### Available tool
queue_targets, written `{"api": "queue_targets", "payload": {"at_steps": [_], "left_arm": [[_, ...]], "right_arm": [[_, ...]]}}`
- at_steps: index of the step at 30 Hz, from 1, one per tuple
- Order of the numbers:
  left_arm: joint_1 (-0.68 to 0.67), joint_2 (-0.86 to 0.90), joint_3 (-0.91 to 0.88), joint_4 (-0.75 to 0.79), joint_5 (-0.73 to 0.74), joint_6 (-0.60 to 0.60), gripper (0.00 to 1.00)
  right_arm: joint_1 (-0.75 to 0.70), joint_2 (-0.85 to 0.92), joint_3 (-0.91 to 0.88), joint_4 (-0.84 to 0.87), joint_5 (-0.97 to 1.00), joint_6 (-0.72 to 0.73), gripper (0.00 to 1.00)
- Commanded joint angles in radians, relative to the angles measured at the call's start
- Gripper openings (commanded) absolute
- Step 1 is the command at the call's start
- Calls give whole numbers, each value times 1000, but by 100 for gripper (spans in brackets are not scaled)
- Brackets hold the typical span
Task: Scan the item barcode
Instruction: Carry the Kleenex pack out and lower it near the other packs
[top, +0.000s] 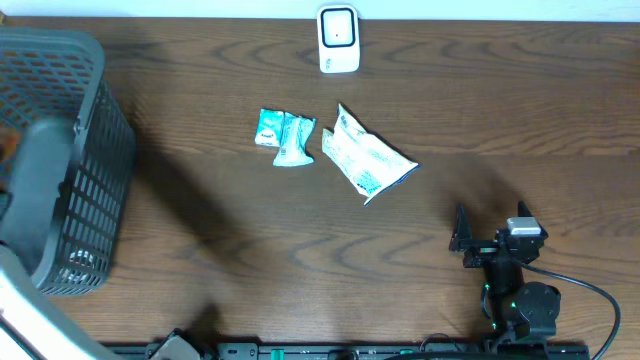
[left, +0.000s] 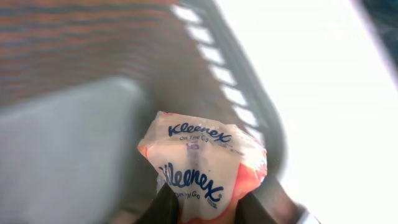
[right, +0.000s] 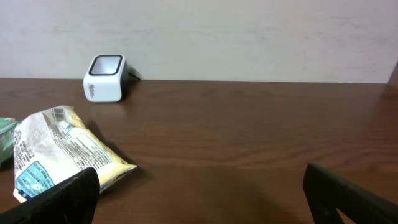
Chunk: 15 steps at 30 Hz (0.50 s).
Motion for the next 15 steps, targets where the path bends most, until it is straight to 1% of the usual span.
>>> {"api": "queue_targets", "payload": {"at_steps": [1,3,5,9,11,15], "left_arm": [[-134,-42,7,-2,244,74,7],[-240,-50,7,-2,255,187,7],[-343,-47,6,-3,254,271,8],[-575,-17,3,-6,238,361,7],[-686,7,-3,-6,170,367,8],[-888,84,-7,-1,-64,366,8]], "right_arm": [[-2,-4,-2,-5,2,10,99],[-2,-4,-2,-5,1,10,99],[-2,-4,-2,-5,2,10,99],[-2,-4,-2,-5,2,10,99],[-2,-4,-2,-5,1,10,99],[-2,-4,-2,-5,2,10,99]]}}
